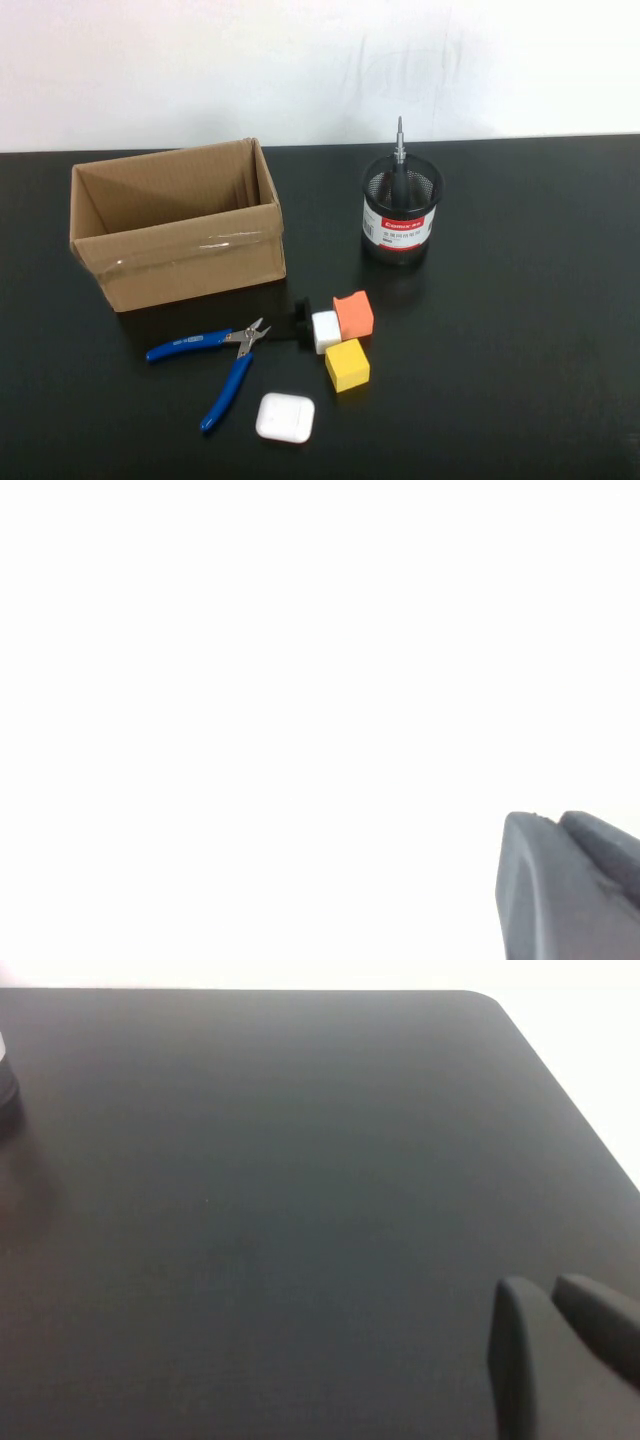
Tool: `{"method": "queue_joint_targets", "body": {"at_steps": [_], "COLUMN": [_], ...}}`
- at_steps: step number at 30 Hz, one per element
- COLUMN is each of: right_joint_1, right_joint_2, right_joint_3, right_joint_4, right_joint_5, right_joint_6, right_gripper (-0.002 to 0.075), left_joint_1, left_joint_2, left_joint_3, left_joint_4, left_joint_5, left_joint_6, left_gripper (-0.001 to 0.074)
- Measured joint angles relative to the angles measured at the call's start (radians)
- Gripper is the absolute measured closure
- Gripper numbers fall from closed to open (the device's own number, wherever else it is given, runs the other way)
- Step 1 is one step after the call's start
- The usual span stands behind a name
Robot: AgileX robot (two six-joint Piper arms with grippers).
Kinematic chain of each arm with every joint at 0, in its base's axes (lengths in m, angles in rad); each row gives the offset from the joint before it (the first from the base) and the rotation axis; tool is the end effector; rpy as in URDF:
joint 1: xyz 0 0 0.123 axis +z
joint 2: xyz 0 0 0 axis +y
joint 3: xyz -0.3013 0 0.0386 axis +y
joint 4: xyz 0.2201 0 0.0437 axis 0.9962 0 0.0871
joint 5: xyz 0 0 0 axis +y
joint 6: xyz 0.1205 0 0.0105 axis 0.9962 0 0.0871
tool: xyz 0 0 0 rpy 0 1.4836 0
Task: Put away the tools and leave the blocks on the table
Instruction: Pick up the pliers from the table
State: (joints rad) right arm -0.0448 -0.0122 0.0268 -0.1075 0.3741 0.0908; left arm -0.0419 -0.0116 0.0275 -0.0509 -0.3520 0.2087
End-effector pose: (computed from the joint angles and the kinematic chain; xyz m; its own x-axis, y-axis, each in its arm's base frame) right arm 0.0342 -0.0063 0.1627 -0.2955 0.0039 -0.9553 0.0794 0.9966 -0.0205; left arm 0.0294 0.0009 0.2479 0.4089 0.1432 -0.9013 -0.0401 0.9895 0.1390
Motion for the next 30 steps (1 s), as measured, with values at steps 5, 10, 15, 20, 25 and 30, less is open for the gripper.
{"method": "queue_joint_targets", "body": {"at_steps": [5,10,15,20,25,30], "right_joint_1": [0.000,0.000,0.000,0.000,0.000,0.000], "right_joint_2": [0.000,0.000,0.000,0.000,0.000,0.000], "right_joint_3": [0.000,0.000,0.000,0.000,0.000,0.000], "right_joint_4": [0.000,0.000,0.000,0.000,0.002,0.002], "right_joint_5": [0.001,0.001,0.001,0.001,0.001,0.002], "right_joint_6": [0.000,0.000,0.000,0.000,0.000,0.000], "right_gripper": [0.0733,0.0733,0.0733,0.0733,0.0733,0.0733], "left_joint_1": [0.000,0.000,0.000,0.000,0.000,0.000], "left_joint_2": [0.000,0.000,-0.004,-0.004,-0.005,0.020], "left_joint_3": [0.000,0.000,-0.002,-0.107,-0.311,-0.556], "left_joint_4": [-0.006,-0.006,-0.006,0.007,0.030,0.024], "left_joint_5": [-0.233,-0.435,-0.588,-0.570,-0.329,0.158], "left_joint_6": [-0.100,-0.233,-0.325,-0.352,-0.356,-0.384], "left_gripper": [0.0738,0.0738,0.0738,0.0738,0.0738,0.0738]}}
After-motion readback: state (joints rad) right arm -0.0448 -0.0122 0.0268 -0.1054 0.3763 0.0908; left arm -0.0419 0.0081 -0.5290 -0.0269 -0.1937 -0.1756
